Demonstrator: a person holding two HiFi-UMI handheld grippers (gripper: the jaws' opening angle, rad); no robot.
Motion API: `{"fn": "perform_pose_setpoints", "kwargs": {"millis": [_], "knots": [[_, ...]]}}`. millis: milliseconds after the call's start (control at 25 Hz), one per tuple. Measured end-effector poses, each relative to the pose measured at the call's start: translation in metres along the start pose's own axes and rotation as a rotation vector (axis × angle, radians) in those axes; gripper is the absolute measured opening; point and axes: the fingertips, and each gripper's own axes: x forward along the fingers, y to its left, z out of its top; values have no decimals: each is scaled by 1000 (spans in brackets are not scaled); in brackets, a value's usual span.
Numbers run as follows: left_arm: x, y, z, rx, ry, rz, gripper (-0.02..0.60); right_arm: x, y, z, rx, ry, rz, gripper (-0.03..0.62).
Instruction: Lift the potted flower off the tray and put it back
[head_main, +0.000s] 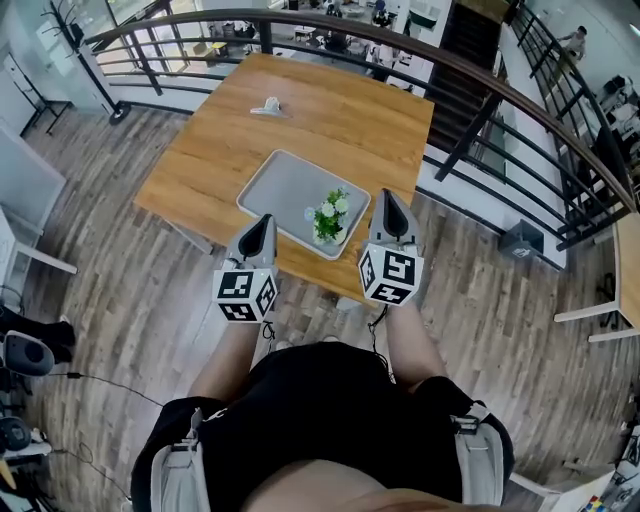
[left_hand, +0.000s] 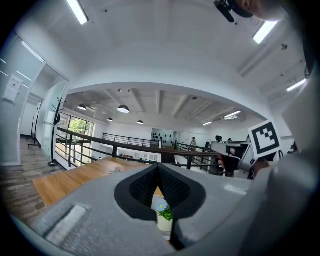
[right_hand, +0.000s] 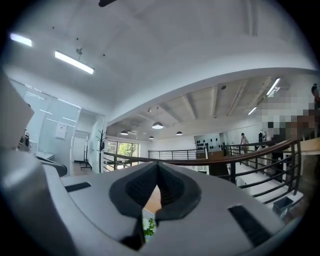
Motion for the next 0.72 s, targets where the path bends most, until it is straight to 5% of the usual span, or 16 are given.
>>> {"fn": "perform_pose_setpoints", "kwargs": {"millis": [720], "knots": [[-15, 7, 24, -1, -29, 16, 12, -2, 36, -3, 32, 4, 115, -5]]}}
